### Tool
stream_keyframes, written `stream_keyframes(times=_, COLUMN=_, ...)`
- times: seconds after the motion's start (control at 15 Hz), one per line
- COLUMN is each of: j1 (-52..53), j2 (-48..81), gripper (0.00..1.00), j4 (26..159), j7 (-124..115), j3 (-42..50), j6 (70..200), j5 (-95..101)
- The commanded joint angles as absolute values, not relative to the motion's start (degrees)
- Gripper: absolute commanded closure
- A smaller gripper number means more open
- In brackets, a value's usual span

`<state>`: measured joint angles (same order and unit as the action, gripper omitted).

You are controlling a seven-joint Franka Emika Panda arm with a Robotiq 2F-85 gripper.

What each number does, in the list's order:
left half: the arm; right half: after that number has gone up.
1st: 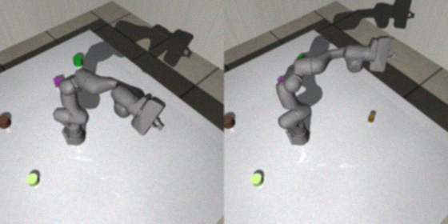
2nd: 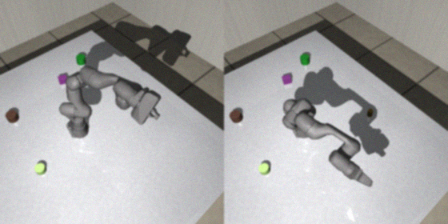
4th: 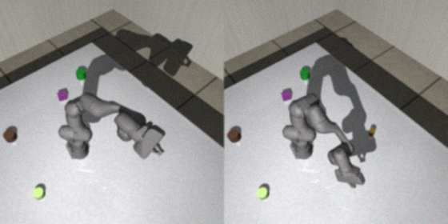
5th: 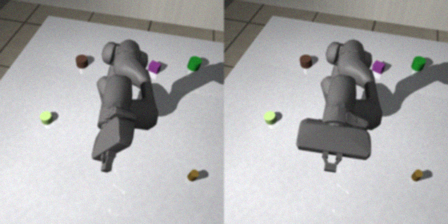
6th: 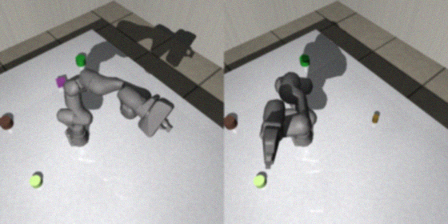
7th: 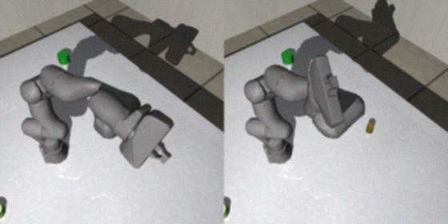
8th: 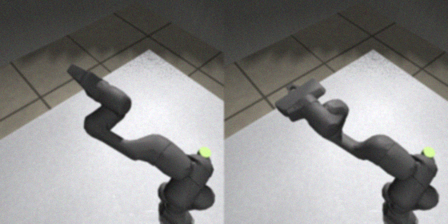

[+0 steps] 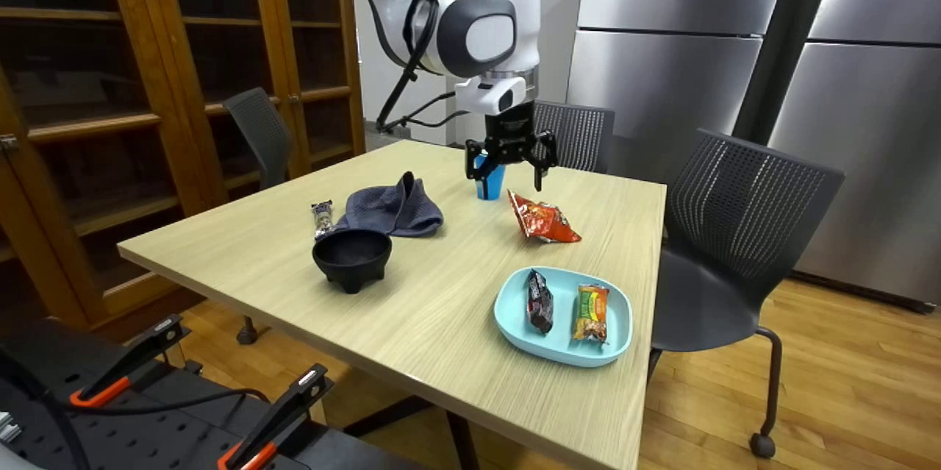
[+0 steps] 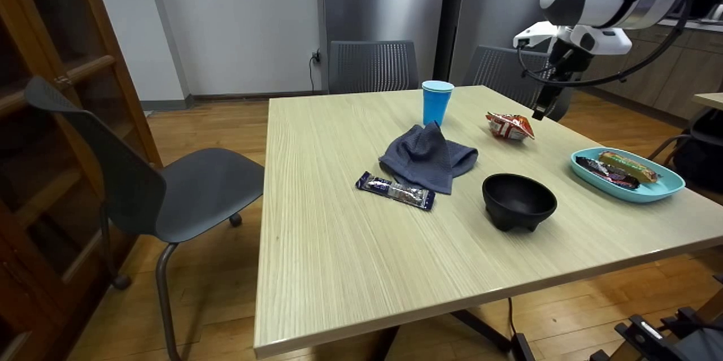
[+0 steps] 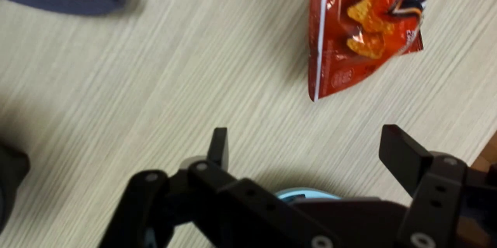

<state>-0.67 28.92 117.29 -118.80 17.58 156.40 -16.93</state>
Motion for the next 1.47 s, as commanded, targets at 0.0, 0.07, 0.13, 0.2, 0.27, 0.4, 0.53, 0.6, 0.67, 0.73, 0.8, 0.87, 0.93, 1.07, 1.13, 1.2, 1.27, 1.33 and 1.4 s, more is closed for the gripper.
stream_keyframes(times=0.0, j1=4.3, j2=24.8, gripper=0.00, j4=121.4, j7=-122.9, j3=17.5, j6=158.2, j5=-12.2)
stream_keyframes(times=0.07, j1=5.5, j2=24.7, gripper=0.00, j4=121.8, j7=-123.8, j3=17.4, j6=158.5, j5=-11.3)
stream_keyframes(times=0.13, j1=6.6, j2=24.4, gripper=0.00, j4=122.1, j7=-124.6, j3=17.0, j6=158.6, j5=-10.6)
stream_keyframes(times=0.2, j1=7.6, j2=24.3, gripper=0.00, j4=122.4, j7=-125.5, j3=16.5, j6=158.8, j5=-10.1)
stream_keyframes(times=0.27, j1=8.6, j2=24.2, gripper=0.00, j4=122.8, j7=-126.5, j3=16.0, j6=158.9, j5=-9.9)
stream_keyframes(times=0.4, j1=10.6, j2=24.1, gripper=0.00, j4=123.5, j7=-128.3, j3=15.1, j6=159.5, j5=-9.3)
stream_keyframes(times=0.53, j1=12.9, j2=24.0, gripper=0.00, j4=124.3, j7=-131.0, j3=15.0, j6=160.7, j5=-8.6)
stream_keyframes(times=0.6, j1=14.1, j2=24.0, gripper=0.00, j4=124.5, j7=-132.5, j3=15.1, j6=160.9, j5=-8.1)
stream_keyframes(times=0.67, j1=15.8, j2=23.1, gripper=0.00, j4=125.6, j7=-134.1, j3=15.3, j6=160.5, j5=-7.2)
stream_keyframes(times=0.73, j1=16.5, j2=22.9, gripper=0.00, j4=126.1, j7=-135.1, j3=15.2, j6=160.1, j5=-6.6)
stream_keyframes(times=0.8, j1=16.9, j2=22.6, gripper=0.00, j4=126.2, j7=-135.3, j3=14.7, j6=159.0, j5=-5.7)
stream_keyframes(times=0.87, j1=14.3, j2=25.8, gripper=0.00, j4=123.3, j7=-133.5, j3=13.6, j6=159.8, j5=-6.4)
stream_keyframes(times=0.93, j1=15.0, j2=25.5, gripper=0.00, j4=123.9, j7=-134.0, j3=13.4, j6=159.8, j5=-6.0)
stream_keyframes(times=1.07, j1=15.4, j2=25.1, gripper=0.00, j4=124.4, j7=-134.5, j3=13.3, j6=159.8, j5=-5.7)
stream_keyframes(times=1.13, j1=15.4, j2=25.0, gripper=0.00, j4=124.4, j7=-134.5, j3=13.3, j6=159.8, j5=-5.7)
stream_keyframes(times=1.2, j1=15.3, j2=25.0, gripper=0.00, j4=124.5, j7=-134.5, j3=13.3, j6=159.8, j5=-5.7)
stream_keyframes(times=1.27, j1=15.3, j2=25.0, gripper=0.00, j4=124.5, j7=-134.5, j3=13.3, j6=159.8, j5=-5.7)
stream_keyframes(times=1.33, j1=14.7, j2=25.0, gripper=0.00, j4=124.4, j7=-133.5, j3=12.5, j6=160.0, j5=-6.2)
stream_keyframes(times=1.4, j1=14.6, j2=25.1, gripper=0.00, j4=124.2, j7=-133.5, j3=12.2, j6=160.2, j5=-6.4)
